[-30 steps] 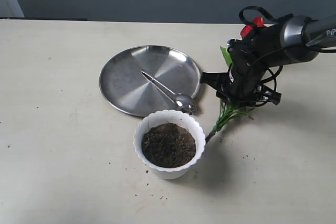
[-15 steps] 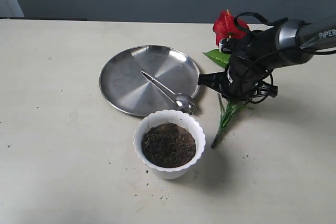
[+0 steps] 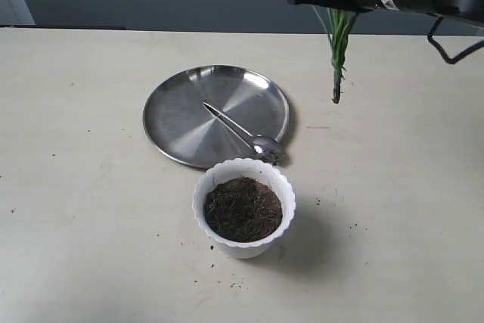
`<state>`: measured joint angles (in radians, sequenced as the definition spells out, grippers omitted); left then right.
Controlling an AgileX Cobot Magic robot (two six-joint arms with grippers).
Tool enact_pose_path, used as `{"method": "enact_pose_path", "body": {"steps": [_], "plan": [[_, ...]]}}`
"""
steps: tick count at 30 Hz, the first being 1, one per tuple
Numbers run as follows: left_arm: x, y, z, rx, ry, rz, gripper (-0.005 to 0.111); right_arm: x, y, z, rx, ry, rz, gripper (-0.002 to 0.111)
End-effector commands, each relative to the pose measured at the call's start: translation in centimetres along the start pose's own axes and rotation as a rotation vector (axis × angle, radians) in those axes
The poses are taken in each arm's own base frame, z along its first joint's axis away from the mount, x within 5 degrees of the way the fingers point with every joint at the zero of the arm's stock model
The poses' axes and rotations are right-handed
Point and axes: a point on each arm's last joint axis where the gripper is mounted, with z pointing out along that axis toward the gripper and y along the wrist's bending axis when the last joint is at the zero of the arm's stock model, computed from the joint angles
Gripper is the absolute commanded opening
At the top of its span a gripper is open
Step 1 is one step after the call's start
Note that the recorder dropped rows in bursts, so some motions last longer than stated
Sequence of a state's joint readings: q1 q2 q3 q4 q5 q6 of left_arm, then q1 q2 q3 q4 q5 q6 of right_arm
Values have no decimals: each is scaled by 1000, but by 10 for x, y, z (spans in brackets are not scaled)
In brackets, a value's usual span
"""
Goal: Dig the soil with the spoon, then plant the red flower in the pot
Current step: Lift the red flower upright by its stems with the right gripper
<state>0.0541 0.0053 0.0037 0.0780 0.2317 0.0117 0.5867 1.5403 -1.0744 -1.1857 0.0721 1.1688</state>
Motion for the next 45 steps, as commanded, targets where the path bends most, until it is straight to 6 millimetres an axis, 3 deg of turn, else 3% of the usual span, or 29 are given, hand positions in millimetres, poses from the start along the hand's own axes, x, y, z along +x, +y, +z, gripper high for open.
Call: {"method": "enact_pose_path", "body": {"steps": [1, 7, 8, 13, 15, 17, 20, 22, 24, 27, 33, 36, 38, 42, 45], "plan": [[-1, 0, -1, 8, -9, -9, 0, -8, 12, -21, -161, -100, -87, 0], [-1, 0, -1, 8, -9, -9, 0, -21, 15, -24, -223, -293, -21, 0], [-1, 0, -1, 8, -9, -9, 0, -25, 10, -22, -183, -320, 53, 0], [-1, 0, -1, 8, -9, -9, 0, -30, -5, -10, -6, -271, -47, 0], [-1, 0, -1, 8, -9, -9, 0, -34, -16, -8, 69, -277, -8, 0], [-1, 0, -1, 8, -9, -9, 0, -38, -31, -11, 210, -314, 68, 0], [-1, 0, -1, 8, -9, -9, 0, -41, -48, -16, 463, -345, -90, 0], [-1, 0, -1, 8, -9, -9, 0, -44, -53, -18, 527, -357, -179, 0], [-2, 0, -1, 8, -11, -9, 0, -48, -57, -25, 582, -416, -104, 0], [-1, 0, -1, 8, -9, -9, 0, -52, -55, -30, 503, -497, 99, 0], [-1, 0, -1, 8, -9, -9, 0, -58, -20, -25, 269, -618, -15, 0], [-1, 0, -1, 8, -9, -9, 0, -51, -12, -20, 334, -564, -118, 0], [-1, 0, -1, 8, -9, -9, 0, -45, -15, -19, 476, -510, -127, 0], [-1, 0, -1, 8, -9, -9, 0, -26, -25, -10, 658, -295, -309, 0], [-1, 0, -1, 8, -9, -9, 0, -16, -35, -10, 747, -213, -241, 0]]}}
